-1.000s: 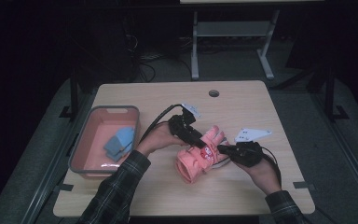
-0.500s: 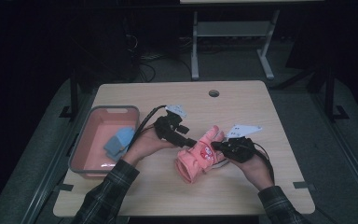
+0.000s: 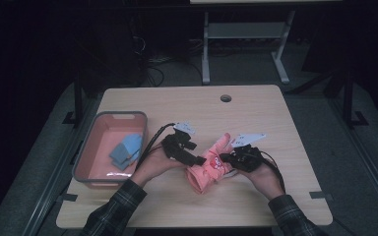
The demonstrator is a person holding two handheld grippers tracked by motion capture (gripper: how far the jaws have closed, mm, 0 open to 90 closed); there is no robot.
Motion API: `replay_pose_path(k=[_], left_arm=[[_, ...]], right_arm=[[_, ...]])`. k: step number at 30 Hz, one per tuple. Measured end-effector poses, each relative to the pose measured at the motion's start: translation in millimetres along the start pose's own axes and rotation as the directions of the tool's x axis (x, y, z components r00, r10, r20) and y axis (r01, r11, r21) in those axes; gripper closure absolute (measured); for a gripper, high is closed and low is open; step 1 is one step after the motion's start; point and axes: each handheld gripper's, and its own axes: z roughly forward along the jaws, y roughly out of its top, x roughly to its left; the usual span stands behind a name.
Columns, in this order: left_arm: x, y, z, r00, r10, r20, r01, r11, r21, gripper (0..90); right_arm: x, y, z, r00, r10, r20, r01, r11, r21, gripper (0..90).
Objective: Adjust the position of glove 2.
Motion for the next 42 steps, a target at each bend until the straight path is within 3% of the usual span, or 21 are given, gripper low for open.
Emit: replay_pose_path(k=[7, 12, 15, 19, 24, 27, 29, 36, 39, 42], left_arm=[[-2.2, -12.2, 5.0, 0.9991, -0.036, 0.023, 0.036, 0.9993, -0.005, 23.1], [-10.2, -24.3, -1.9, 0.9981, -0.060, 0.016, 0.060, 0.9980, -0.018, 22.7], [-15.2, -27.9, -10.9, 0.9985, -0.053, -0.011, 0.052, 0.9977, -0.043, 22.8], [-14.7, -24.7, -15.7, 0.9970, -0.054, -0.056, 0.051, 0.9971, -0.058, 22.8], [-11.6, -18.5, -6.6, 0.9951, -0.070, -0.070, 0.067, 0.9967, -0.045, 21.0], [-9.7, -19.6, 4.0, 0.9946, -0.073, -0.074, 0.073, 0.9973, -0.007, 18.7], [-8.3, -22.2, 8.5, 0.9934, -0.093, -0.066, 0.093, 0.9956, -0.013, 18.0], [-5.5, -26.9, 22.7, 0.9935, -0.102, -0.051, 0.103, 0.9946, 0.016, 14.2], [-2.9, -30.7, 26.0, 0.9904, -0.134, -0.033, 0.135, 0.9907, 0.019, 13.6], [-3.3, -33.7, 27.5, 0.9898, -0.138, -0.033, 0.139, 0.9902, 0.016, 13.7]], right_arm=[[1.1, -2.6, 13.2, 0.9993, -0.009, -0.037, 0.011, 0.999, 0.042, 90.0], [6.5, 2.1, 21.4, 0.9952, -0.051, -0.084, 0.056, 0.997, 0.053, 90.0], [12.6, 4.9, 24.8, 0.9893, -0.101, -0.105, 0.107, 0.993, 0.056, 90.0], [17.3, 6.9, 27.3, 0.9850, -0.123, -0.121, 0.131, 0.989, 0.063, 90.0], [21.1, 8.9, 30.3, 0.9806, -0.141, -0.136, 0.151, 0.986, 0.068, 90.0], [20.2, 8.4, 30.4, 0.9799, -0.143, -0.139, 0.154, 0.986, 0.065, 90.0], [19.3, 7.8, 30.8, 0.9767, -0.168, -0.134, 0.178, 0.982, 0.068, 90.0], [21.0, 6.3, 31.3, 0.9810, -0.138, -0.137, 0.149, 0.986, 0.075, 90.0], [20.5, 5.4, 31.8, 0.9811, -0.133, -0.140, 0.144, 0.987, 0.071, 90.0], [21.5, 5.4, 29.2, 0.9811, -0.141, -0.132, 0.152, 0.986, 0.075, 90.0]])
